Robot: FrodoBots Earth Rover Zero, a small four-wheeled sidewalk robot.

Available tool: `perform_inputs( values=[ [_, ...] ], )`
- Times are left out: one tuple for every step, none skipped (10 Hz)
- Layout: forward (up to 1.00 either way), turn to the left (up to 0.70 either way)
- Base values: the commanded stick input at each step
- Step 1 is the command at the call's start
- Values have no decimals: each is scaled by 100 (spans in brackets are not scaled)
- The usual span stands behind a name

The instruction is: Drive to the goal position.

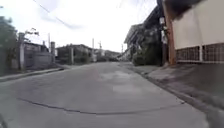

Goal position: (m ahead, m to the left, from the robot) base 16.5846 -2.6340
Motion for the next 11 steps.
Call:
perform_inputs(
  values=[
    [100,0],
    [100,0],
    [100,0],
    [100,0],
    [100,0],
    [100,0],
    [100,0],
    [100,0],
    [100,0],
    [100,0],
    [100,0]
  ],
)
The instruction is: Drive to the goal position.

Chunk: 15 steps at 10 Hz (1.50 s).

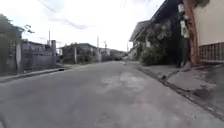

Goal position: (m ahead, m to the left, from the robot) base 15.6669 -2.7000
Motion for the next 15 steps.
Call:
perform_inputs(
  values=[
    [100,0],
    [100,0],
    [100,0],
    [100,0],
    [100,0],
    [100,0],
    [100,0],
    [100,0],
    [100,0],
    [100,0],
    [100,-9],
    [100,-34],
    [100,-40],
    [100,-40],
    [100,-40]
  ],
)
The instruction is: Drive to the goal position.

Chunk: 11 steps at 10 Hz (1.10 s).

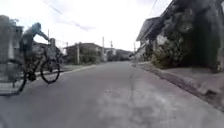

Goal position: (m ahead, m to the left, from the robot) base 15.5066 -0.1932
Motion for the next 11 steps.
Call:
perform_inputs(
  values=[
    [100,-40],
    [100,-40],
    [100,-40],
    [100,-40],
    [100,-36],
    [100,-9],
    [100,0],
    [100,0],
    [100,0],
    [100,0],
    [100,0]
  ],
)
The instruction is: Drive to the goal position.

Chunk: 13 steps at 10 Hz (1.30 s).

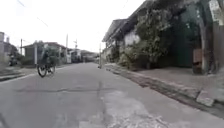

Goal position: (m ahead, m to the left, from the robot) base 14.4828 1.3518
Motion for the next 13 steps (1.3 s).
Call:
perform_inputs(
  values=[
    [100,0],
    [100,0],
    [100,0],
    [100,0],
    [100,0],
    [100,0],
    [100,0],
    [100,0],
    [100,0],
    [100,0],
    [100,0],
    [100,0],
    [100,0]
  ],
)
